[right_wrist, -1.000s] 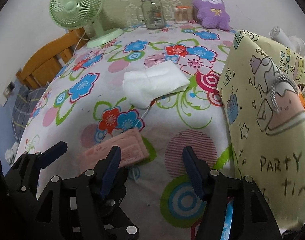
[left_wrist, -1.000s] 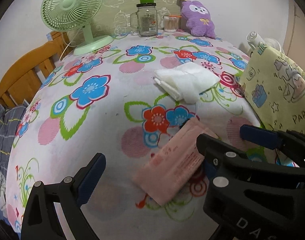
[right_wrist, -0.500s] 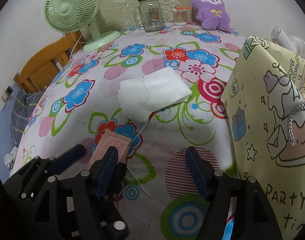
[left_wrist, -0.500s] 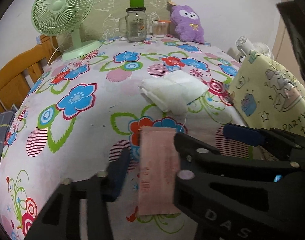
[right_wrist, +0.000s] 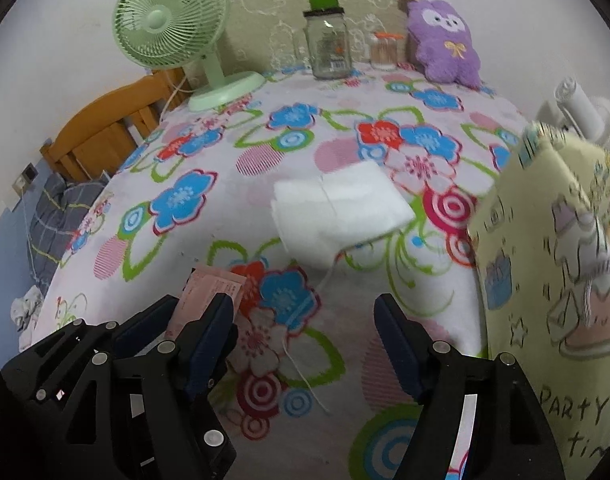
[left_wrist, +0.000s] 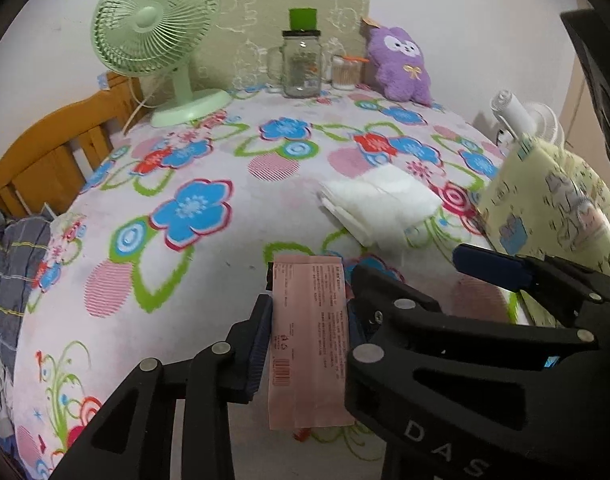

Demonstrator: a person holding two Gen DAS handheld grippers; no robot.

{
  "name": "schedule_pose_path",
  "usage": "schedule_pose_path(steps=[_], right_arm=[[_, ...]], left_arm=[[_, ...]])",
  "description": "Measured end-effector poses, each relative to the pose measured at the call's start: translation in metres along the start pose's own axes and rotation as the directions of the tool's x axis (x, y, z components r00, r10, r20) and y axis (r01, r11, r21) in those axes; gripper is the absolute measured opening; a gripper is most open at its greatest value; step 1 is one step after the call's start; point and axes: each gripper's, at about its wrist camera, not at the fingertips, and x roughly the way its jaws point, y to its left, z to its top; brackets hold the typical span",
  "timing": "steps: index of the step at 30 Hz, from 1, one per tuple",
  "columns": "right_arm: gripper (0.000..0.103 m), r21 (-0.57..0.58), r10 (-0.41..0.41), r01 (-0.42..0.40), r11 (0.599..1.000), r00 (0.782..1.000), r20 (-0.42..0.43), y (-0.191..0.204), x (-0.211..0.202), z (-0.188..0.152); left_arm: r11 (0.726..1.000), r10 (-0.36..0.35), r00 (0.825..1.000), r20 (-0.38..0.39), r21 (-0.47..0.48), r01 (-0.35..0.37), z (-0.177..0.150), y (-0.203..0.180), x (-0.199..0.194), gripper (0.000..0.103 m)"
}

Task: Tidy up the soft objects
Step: 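Grasp the pink strip with the left tool while the right tool moves toward the white cloth, then grasp the white folded cloth with the right tool while the left tool holds the pink strip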

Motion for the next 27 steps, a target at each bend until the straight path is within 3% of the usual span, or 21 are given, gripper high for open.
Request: schedule_pose_path(steps=[20,27], right_arm=[[0.081,0.017,-0.094,0.092,0.996,0.991,0.098,-0.01,0.018,0.049],[0.081,0.034,-0.11,0.108,0.994,0.993,0.052,-0.015,0.038,0.053]], left_arm=[[0.999,0.03,0.999,0.027,-0.043,-0.029,0.048,0.01,0.025,0.038],[0.998,0.034,0.999,-0.008,-0.045,-0.034,0.051,0.012,0.044,0.038]])
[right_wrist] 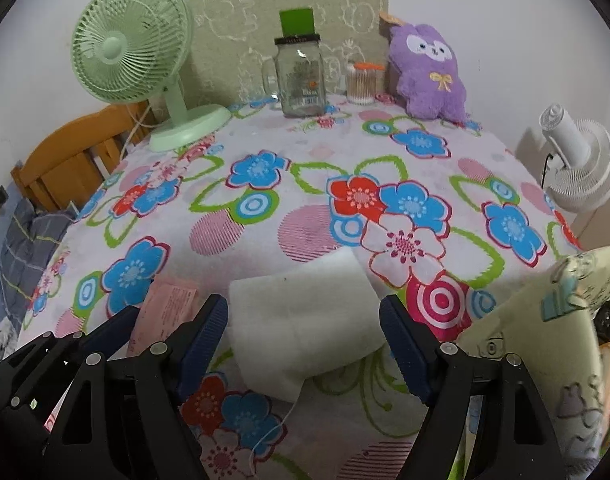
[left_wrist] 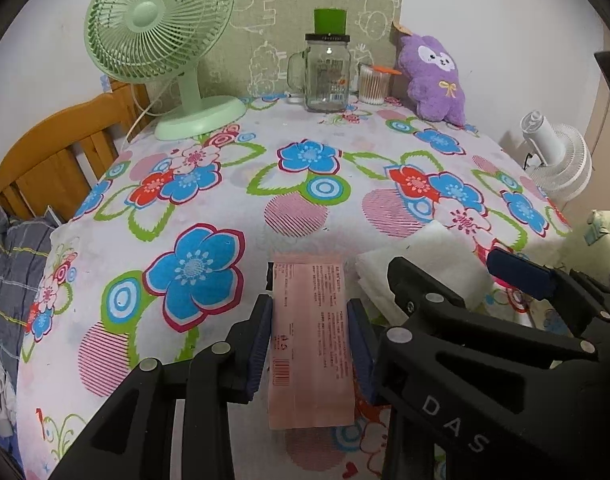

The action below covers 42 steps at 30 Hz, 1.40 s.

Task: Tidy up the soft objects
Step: 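Grasp the white folded cloth with the right tool while the left tool holds the pink strip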

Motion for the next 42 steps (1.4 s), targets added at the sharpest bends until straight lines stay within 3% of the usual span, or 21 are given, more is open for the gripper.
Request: schedule_pose_path(steps=[10,17,20,28,34,42], right_arm=[[0.097,-0.015,-0.042,0.042,0.999,0.998,-0.043,0.001,0.024,-0.001],[0.098,0.014,-0.032,0.033,0.999,0.997,-0.07,-0.006,0.033,-0.002],[0.095,0.012,-0.04,0.04,0.999,0.997,-0.062,-0.005,0.031,-0.004],[0.069,-0.01,-0.005,0.004,1.0,0.999,-0.054,0.001,0.022,-0.01],[0.061,-0.022,0.026,-0.027,0.999,0.998,-0.061,0.006,0.014,-0.016],[0.059,-0.032,0.053,-0.055,0.998,0.997,-0.059,0.011,-0.001,-0.025]], left_arm=[[1.0,-0.002,0.999,-0.044,-0.012,0.002,-0.003,0.004,0.017,0.038],[1.0,0.0,0.999,-0.041,-0.005,0.0,-0.004,0.005,0.018,0.038],[1.0,0.002,0.999,-0.042,0.0,-0.002,-0.003,0.006,0.017,0.038],[1.0,0.017,0.999,-0.04,0.017,-0.016,-0.01,0.001,0.012,0.038],[0.999,0.038,0.998,-0.04,0.013,-0.038,-0.017,0.002,0.005,0.038],[0.999,0.05,0.998,-0.028,-0.005,-0.05,-0.027,0.006,-0.009,0.038]])
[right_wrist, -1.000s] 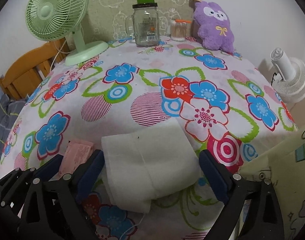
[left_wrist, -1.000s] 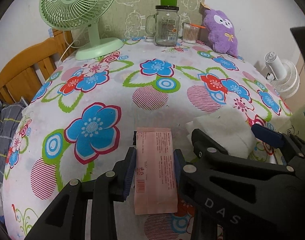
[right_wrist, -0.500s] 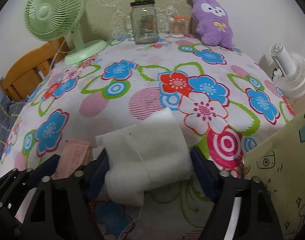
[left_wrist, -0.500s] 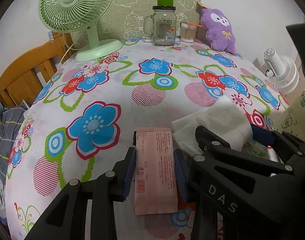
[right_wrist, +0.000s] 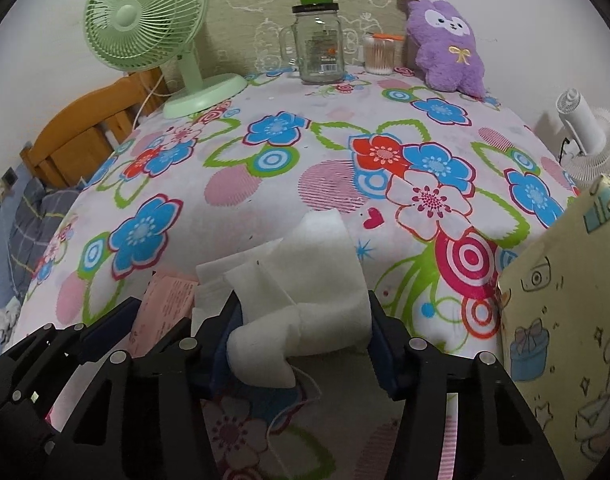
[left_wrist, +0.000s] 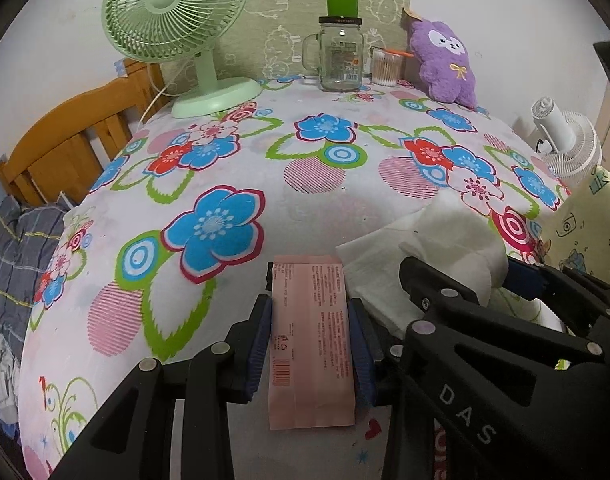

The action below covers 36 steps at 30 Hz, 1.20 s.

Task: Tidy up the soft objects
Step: 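Grasp the white folded cloth with the right tool while the left tool holds the pink strip, then carry the pink strip with the left tool while the right tool carries the white cloth to the box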

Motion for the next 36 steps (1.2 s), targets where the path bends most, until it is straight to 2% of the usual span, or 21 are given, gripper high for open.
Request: schedule_pose_path(steps=[22,36], right_arm=[[0.059,-0.032,0.018,-0.014,0.999,0.993,0.118,0.01,-0.073,-0.009],[0.059,-0.042,0.037,-0.029,0.999,0.979,0.198,0.009,-0.12,-0.009]], left_arm=[[0.999,0.001,0.993,0.12,-0.034,0.003,-0.009,0.001,-0.063,0.038],[1.0,0.009,0.979,0.202,-0.031,-0.003,-0.007,-0.005,-0.108,0.038]])
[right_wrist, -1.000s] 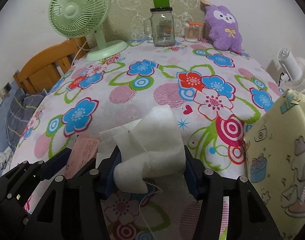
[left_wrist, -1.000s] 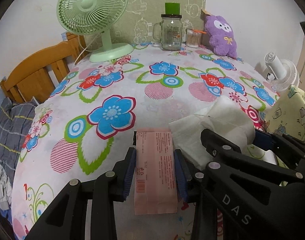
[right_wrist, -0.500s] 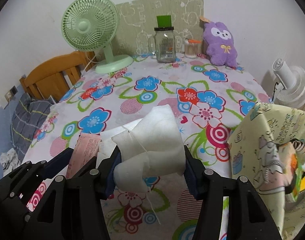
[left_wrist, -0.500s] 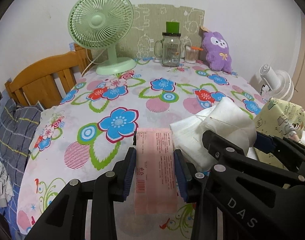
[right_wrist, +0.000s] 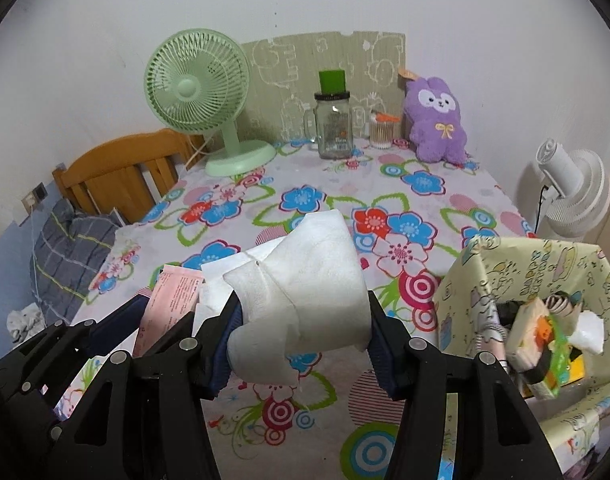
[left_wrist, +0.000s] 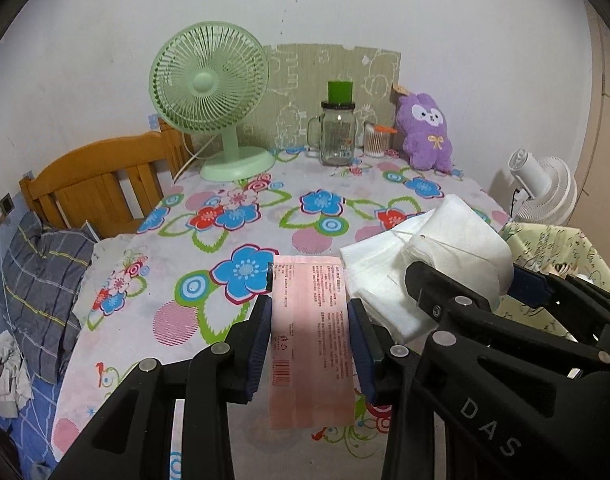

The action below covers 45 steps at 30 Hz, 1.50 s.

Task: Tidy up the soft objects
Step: 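Carry the pink strip with the left tool while the right tool carries the white cloth to the box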

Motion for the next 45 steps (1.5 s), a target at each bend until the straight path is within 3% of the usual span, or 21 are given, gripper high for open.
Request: schedule_pose_path(steps=[26,45], right_arm=[[0.059,-0.005,0.025,-0.025,1.0,0.994,0.107,-0.013,-0.078,0.009],[0.059,0.054,-0.083,0.077,0.996,0.989,0.124,-0.076,-0.1,0.003]], left_arm=[[1.0,0.016,0.994,0.108,0.019,-0.018,0.014,-0.025,-0.065,0.038],[0.993,-0.094,0.989,0.112,0.079,0.085,0.018,-0.088,-0.061,0.038]])
